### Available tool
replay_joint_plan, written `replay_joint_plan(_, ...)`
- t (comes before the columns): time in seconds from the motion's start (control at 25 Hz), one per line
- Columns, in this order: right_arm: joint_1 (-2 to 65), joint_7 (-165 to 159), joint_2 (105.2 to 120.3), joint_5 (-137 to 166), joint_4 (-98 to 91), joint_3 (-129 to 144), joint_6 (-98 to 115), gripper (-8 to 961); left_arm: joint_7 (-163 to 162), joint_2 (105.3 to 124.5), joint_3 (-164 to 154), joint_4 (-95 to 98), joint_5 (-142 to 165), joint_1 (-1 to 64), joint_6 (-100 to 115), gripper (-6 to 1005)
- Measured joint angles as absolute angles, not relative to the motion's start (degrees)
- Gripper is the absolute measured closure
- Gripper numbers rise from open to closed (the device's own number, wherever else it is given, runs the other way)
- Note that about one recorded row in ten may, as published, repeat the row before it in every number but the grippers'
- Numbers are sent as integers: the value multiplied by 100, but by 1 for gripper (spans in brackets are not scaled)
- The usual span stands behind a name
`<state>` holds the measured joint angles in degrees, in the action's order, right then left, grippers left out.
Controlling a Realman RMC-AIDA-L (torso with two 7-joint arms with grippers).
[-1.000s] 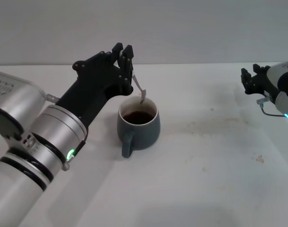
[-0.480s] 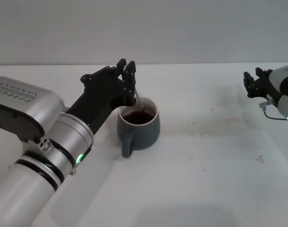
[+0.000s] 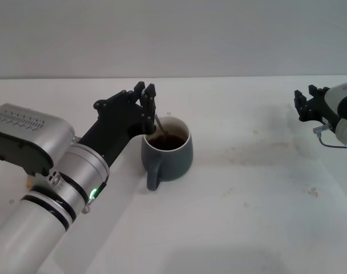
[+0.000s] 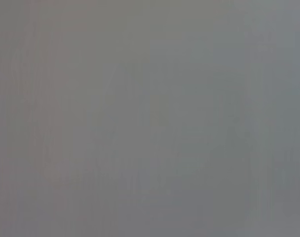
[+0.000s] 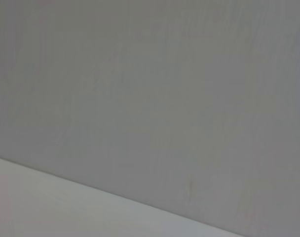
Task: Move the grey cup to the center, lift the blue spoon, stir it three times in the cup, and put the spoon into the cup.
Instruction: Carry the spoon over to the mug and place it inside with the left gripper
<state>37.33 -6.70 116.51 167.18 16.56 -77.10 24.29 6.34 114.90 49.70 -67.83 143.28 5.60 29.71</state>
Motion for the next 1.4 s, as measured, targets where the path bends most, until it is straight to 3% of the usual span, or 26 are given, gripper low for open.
replay_joint_plan(0.76,3764,-483,11672,16715,1706,-7725,2406,650,-67,11557,4971,-6015,15144,908,3257,871)
replay_joint_plan(1.12,3786,-431,11672,16717,1726,-7717,2399,651,-133,11241,4955,-6481,15230,520,3248,871)
replay_joint_plan(1.4,3789,-430,11672,16717,1725,-7702,2399,651,-137,11275,4756,-6751,15431,355,3154,871)
